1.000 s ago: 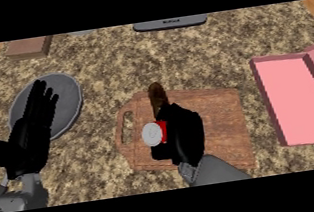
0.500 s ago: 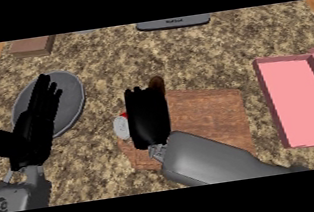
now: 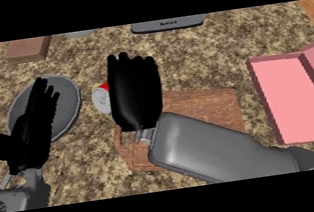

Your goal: Pick the can from the cutting board and place it in the cardboard box

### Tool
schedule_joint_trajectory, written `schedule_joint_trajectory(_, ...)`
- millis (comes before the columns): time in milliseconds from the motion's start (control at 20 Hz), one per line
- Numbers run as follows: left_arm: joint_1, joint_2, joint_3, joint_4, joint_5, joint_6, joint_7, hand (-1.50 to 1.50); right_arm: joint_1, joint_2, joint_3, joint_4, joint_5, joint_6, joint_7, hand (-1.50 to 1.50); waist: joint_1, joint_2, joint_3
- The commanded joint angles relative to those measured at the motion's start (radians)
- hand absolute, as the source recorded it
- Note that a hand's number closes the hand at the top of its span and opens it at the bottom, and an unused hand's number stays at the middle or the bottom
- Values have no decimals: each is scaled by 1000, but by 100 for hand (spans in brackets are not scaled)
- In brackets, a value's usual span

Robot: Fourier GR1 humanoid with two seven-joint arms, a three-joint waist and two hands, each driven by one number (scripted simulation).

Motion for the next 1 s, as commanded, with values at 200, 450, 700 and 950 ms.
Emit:
schedule_joint_trajectory(200, -13, -6, 24, 27, -2, 5, -27, 0, -39, -32, -193, -51, 184, 34, 228, 150, -29, 2, 0)
schedule_joint_trajectory(450, 55, 1, 22, -27, 21, -22, -9, 0, 76, -116, -303, -151, 179, 105, 177, 150, -22, 0, 1)
schedule_joint_trajectory(700, 49, -6, 18, -27, -9, -1, -12, 0, 233, -201, -373, -278, 200, 115, 100, 150, -23, 4, 1)
schedule_joint_trajectory(950, 33, 4, 55, 31, 23, -50, -63, 0, 270, -297, -470, -214, 256, 146, 20, 150, -16, 10, 0)
